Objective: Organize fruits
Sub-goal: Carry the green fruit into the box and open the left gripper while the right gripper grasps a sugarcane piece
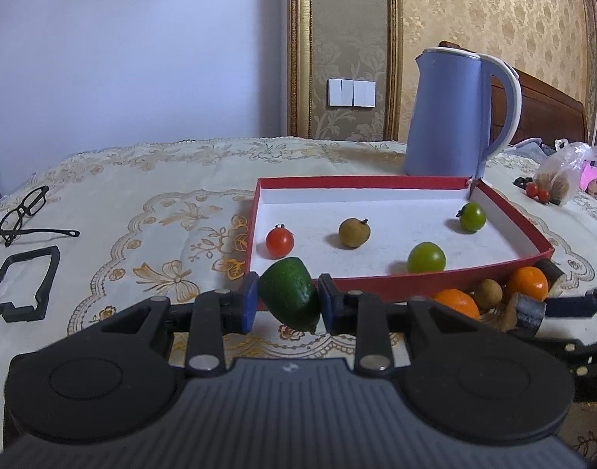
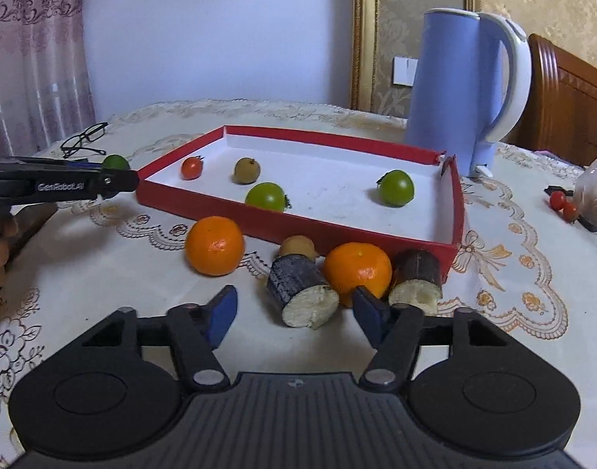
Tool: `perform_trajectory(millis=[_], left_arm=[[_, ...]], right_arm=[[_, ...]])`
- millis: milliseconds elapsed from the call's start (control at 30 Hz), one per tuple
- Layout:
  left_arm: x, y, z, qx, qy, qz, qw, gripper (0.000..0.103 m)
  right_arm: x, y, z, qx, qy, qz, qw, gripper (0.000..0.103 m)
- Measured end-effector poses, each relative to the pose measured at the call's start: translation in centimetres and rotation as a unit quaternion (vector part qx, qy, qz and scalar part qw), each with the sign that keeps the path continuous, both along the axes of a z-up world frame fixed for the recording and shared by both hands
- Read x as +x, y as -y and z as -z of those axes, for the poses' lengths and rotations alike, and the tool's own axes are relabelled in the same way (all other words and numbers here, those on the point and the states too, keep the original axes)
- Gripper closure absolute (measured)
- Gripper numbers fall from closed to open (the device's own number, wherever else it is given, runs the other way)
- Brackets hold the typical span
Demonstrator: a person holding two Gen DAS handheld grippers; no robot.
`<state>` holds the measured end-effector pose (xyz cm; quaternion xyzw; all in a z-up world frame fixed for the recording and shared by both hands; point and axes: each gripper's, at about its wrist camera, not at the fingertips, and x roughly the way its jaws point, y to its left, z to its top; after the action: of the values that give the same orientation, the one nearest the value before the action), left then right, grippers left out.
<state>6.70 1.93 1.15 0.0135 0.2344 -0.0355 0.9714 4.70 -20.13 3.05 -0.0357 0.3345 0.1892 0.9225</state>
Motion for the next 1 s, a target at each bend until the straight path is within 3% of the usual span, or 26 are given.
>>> perform_trajectory(millis=[333,533,600,1000], left_arm=[[-0.1,0.1,0.0,0.003,0.001,0.002,1.0,0.074],[-0.2,0.3,-0.2,0.006,0.003,0.002,1.0,0.074],[-0.2,0.3,-0.2,0.004,0.002,0.001,1.0,0.074],[-0.3,1.2,-1.1,0.017,0.012,0.014,0.9997,0.074]], right_arm=[[1.1,-1.6,0.4,-0.015,-0.003,-0.012,1.0,0.048],[1.0,-3.9,0.7,-0.076,0.023,-0.028,0.996,0.049],[1.3,-4.3,0.8,-0.09,0.024,-0.028,0.995,0.058],[-0.6,-1.9,0.1,-0.057,0.021,-0.011,0.998,0.059]])
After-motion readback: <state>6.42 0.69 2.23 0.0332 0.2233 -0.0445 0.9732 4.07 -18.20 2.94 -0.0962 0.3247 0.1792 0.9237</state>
